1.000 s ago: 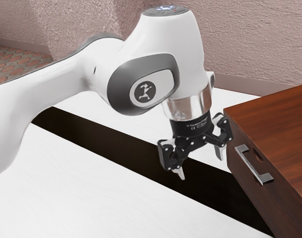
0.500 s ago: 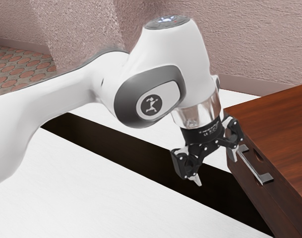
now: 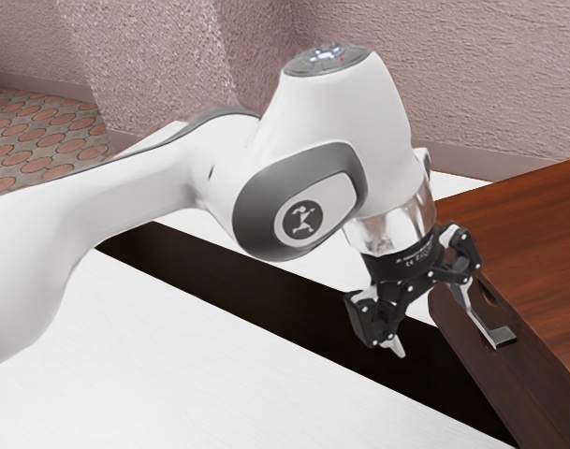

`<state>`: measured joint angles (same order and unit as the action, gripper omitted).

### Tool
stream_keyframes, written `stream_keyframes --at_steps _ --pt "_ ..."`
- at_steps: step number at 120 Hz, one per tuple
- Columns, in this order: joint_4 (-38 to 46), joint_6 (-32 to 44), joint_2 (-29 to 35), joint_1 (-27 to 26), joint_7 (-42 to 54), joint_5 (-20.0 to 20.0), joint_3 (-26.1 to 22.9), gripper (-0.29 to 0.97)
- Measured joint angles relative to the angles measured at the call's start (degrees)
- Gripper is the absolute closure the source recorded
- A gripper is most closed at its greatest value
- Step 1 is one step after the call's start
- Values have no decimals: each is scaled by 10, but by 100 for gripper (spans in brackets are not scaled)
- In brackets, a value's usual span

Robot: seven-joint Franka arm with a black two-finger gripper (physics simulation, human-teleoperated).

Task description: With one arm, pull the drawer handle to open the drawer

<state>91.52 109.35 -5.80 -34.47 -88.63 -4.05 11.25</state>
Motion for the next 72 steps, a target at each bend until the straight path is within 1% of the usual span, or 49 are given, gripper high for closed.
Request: stream_keyframes --at_steps 38,56,72 --pt "0 20 -14 4 3 -1 0 0" --pt "0 30 -18 0 4 -1 0 14" --pt "0 38 -21 -2 5 -1 0 22"
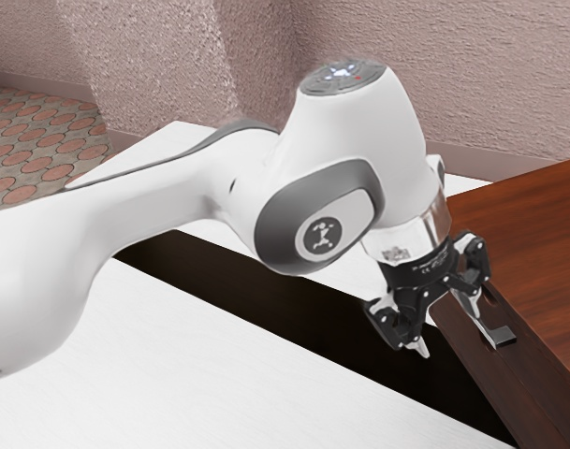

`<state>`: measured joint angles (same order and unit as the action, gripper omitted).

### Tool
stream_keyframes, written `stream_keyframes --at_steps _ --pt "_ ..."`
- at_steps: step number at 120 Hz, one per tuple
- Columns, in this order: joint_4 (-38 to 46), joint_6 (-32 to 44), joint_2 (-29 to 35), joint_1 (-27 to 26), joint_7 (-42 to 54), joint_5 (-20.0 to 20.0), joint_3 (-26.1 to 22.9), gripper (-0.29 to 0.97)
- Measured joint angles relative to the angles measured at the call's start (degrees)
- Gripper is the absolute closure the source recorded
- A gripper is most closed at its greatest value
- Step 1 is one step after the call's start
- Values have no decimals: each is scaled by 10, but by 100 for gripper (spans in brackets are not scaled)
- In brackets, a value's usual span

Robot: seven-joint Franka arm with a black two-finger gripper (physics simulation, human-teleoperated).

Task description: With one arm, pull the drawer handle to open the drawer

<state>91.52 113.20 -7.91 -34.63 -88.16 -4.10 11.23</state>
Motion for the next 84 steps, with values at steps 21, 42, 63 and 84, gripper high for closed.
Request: stream_keyframes --at_steps 21,42,63,84 --pt "-3 6 -5 0 2 1 0 26" --pt "-11 15 -14 4 8 2 -1 27" --pt "-18 19 -24 8 14 2 0 28" --pt "-12 26 -28 11 21 0 -1 28"
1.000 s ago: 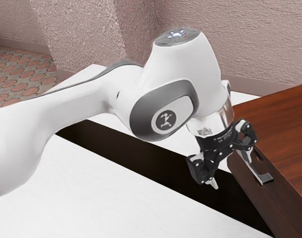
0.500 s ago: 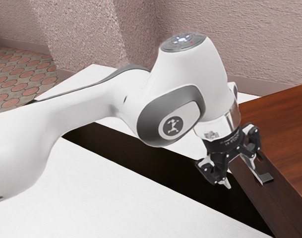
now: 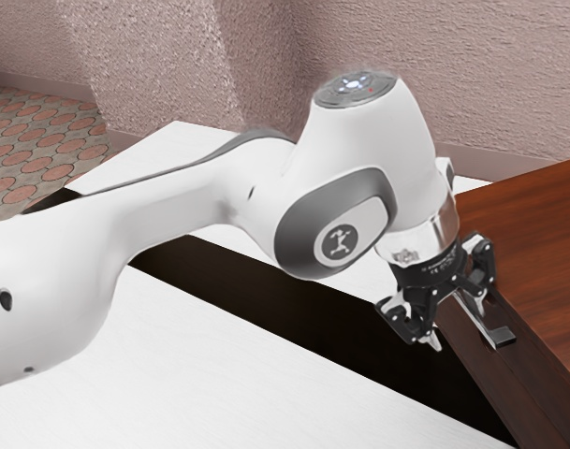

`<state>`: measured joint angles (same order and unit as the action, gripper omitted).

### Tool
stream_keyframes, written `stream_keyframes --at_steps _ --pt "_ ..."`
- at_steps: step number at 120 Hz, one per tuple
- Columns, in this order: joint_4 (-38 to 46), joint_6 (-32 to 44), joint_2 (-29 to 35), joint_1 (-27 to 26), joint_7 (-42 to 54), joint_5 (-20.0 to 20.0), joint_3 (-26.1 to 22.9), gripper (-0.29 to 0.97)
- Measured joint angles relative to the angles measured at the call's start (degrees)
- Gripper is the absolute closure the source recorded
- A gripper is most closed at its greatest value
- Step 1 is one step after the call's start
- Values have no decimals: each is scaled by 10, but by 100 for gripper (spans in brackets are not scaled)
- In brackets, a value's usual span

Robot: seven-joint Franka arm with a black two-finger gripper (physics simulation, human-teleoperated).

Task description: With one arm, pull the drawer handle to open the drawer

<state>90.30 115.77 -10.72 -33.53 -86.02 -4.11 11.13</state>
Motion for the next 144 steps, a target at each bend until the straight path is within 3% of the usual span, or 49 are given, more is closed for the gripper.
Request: stream_keyframes --at_steps 56,144 --pt "27 6 14 6 12 -7 0 30" --pt "117 9 88 12 19 -4 4 30"
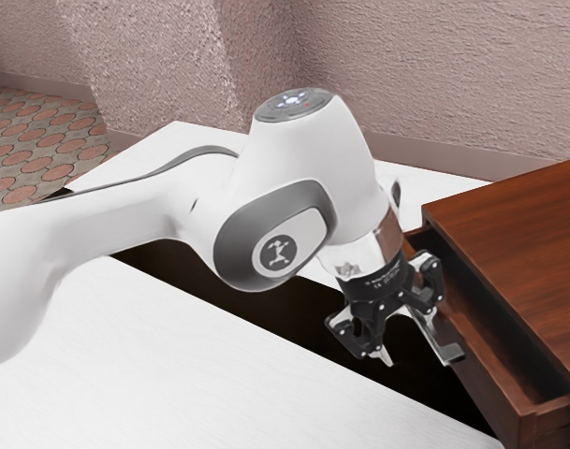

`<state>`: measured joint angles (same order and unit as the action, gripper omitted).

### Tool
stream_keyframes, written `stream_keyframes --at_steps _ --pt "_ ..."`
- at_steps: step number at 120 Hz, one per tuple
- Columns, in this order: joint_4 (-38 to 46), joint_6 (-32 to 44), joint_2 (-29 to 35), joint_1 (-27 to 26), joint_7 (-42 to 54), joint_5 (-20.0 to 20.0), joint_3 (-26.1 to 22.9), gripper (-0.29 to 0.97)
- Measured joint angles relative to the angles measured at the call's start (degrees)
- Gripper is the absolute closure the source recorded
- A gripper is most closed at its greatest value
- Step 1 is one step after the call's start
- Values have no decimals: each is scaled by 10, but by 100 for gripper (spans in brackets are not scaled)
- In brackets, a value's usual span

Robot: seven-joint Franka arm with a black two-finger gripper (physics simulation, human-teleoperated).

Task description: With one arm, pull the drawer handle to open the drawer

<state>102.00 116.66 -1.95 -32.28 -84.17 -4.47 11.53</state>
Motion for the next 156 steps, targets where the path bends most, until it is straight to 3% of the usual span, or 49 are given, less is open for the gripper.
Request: stream_keyframes --at_steps 30,39,156 --pt "25 1 20 14 0 0 -12 30" --pt "36 3 27 -19 0 2 21 30" --pt "141 37 119 18 -3 14 -4 31"
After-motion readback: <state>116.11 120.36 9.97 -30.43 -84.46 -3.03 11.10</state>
